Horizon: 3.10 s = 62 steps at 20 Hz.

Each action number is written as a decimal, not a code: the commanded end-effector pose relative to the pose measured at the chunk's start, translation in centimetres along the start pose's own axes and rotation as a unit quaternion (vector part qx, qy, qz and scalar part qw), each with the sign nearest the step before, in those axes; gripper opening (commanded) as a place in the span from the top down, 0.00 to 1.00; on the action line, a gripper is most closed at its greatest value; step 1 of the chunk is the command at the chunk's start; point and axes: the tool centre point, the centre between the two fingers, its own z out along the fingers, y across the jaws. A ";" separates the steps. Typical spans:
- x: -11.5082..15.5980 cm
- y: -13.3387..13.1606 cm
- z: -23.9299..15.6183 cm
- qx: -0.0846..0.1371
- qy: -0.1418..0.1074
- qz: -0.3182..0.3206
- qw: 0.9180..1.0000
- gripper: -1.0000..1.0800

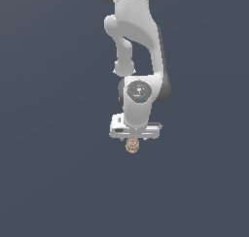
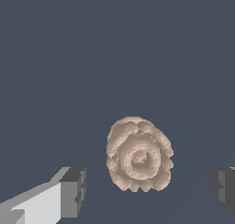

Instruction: Pick up the object and move it to a goal position.

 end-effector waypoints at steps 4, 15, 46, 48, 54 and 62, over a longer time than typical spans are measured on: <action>0.0 0.0 1.3 0.000 0.000 0.000 1.000 0.04; 0.1 0.0 5.0 0.000 0.000 0.000 1.000 0.04; -3.9 -3.3 -2.6 0.000 0.000 0.000 1.000 1.00; -4.9 -4.0 -4.3 0.000 0.001 0.000 1.000 1.00; -7.7 -6.4 -9.8 -0.001 0.001 0.000 1.000 1.00; -11.5 -9.6 -17.4 -0.001 0.001 0.000 1.000 1.00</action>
